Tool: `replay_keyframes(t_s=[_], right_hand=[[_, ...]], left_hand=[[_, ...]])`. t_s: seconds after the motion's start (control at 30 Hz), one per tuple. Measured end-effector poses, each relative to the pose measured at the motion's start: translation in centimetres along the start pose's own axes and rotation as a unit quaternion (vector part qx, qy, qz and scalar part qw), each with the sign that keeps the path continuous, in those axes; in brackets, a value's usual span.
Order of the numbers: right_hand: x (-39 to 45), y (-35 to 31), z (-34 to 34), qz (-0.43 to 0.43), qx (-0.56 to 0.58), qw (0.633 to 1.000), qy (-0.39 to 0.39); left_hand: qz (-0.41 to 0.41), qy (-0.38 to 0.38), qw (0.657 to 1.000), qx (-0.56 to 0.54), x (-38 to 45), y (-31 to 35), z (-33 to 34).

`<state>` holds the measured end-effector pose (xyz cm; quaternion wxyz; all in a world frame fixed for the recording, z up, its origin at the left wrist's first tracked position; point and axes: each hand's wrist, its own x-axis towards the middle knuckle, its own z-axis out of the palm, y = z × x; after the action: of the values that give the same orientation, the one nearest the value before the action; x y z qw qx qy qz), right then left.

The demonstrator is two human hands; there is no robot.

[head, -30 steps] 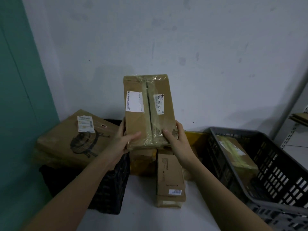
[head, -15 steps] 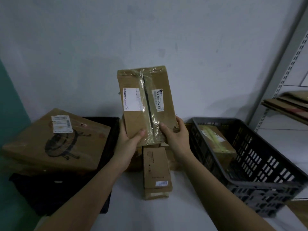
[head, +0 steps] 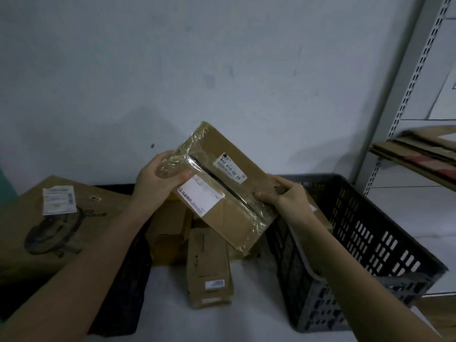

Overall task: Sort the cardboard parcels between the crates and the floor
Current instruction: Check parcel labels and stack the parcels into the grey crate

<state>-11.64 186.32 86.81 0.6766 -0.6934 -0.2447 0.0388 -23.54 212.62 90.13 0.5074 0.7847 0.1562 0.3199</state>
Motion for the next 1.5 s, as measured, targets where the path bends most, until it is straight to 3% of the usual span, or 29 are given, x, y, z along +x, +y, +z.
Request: replay_keyframes(t_s=[0.17,0.23,0.3,0.37,0.5,0.6,0.7,0.83,1.0,1.2,1.37,1.5], right_hand=[[1.8,1.0,-4.4,-0.041,-0.014,0.996,0.080],[2.4,1.0,-6.0,-0.030,0.053,0.992,0.106],[2.9,0.9,-7.4,-0.007,0.102,0.991,0.090],[3.1,0.7,-8.9,-0.016,0.067,0.995,0.073],[3.8,0.1,-14.2,-0.043,0.045,0.992,0.107],[4.0,-0.2,-19.5,-0.026,0.030,0.992,0.117],[3.7,-0.1,-24.7,0.016,0.008,0.993,0.118],[2.5,0.1,-30.3,0.080,-0.027,0.993,0.084],[0.7,1.5,-34.4,0.140,-0.104,0.983,0.058],[-0.1,4.3,-34.7,0.203,-0.195,0.960,-0.010],[-0.2,11.4,-32.7,0.265,-0.280,0.921,-0.055],[-1.5,15.1,-30.9,0.314,-0.286,0.900,-0.096]], left_hand=[[0.011,0.094,0.995,-0.014,0.0,2.1,5.3],[0.010,0.148,0.988,-0.046,-0.3,3.3,8.0],[0.006,0.181,0.980,-0.081,-0.7,4.6,10.6],[0.000,0.187,0.977,-0.106,-0.9,6.1,13.0],[-0.006,0.117,0.987,-0.110,-1.5,9.1,16.9],[0.036,0.090,0.994,-0.056,-2.4,10.7,19.9],[0.018,0.088,0.995,-0.047,-2.9,10.5,22.8],[-0.050,0.048,0.997,-0.025,-3.4,6.6,26.9],[-0.198,-0.041,0.979,-0.009,-4.6,-1.1,31.5],[-0.326,-0.076,0.925,-0.181,-9.7,-2.1,35.1],[-0.286,-0.065,0.939,-0.181,-11.8,-2.1,36.7],[-0.202,-0.107,0.973,0.026,-12.3,-2.9,37.3]])
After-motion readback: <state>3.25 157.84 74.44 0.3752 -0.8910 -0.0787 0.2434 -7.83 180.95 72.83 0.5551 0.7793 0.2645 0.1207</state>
